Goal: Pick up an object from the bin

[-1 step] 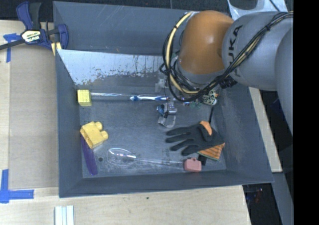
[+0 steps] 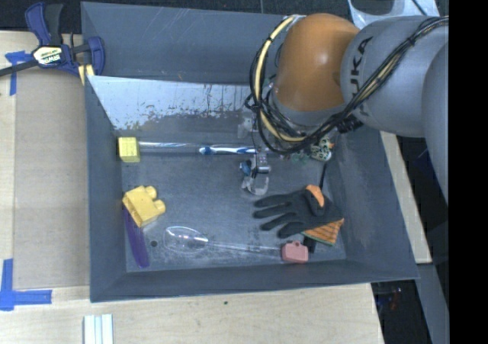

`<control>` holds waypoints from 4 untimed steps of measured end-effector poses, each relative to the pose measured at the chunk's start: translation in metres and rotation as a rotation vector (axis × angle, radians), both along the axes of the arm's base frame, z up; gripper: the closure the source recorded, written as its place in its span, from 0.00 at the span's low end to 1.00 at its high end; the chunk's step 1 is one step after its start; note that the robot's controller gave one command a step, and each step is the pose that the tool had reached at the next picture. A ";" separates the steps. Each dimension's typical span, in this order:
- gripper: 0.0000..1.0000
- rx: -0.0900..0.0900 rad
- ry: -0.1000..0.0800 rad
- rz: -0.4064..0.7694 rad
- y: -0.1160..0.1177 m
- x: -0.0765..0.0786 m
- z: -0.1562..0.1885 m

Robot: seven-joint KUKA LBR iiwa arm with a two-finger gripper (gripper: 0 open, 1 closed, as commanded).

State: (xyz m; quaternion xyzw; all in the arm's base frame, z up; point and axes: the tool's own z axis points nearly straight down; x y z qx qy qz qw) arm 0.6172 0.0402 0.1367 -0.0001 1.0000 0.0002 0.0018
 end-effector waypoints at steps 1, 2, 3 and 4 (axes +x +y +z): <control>0.00 0.001 0.002 0.114 -0.064 0.011 -0.066; 0.00 0.000 -0.006 0.221 -0.078 0.004 -0.065; 0.00 0.000 -0.004 0.186 -0.075 0.006 -0.068; 0.00 -0.001 -0.011 0.278 -0.121 -0.025 -0.066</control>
Offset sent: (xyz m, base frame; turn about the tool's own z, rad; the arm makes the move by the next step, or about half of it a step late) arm 0.0025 -0.0772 -0.0667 -0.2232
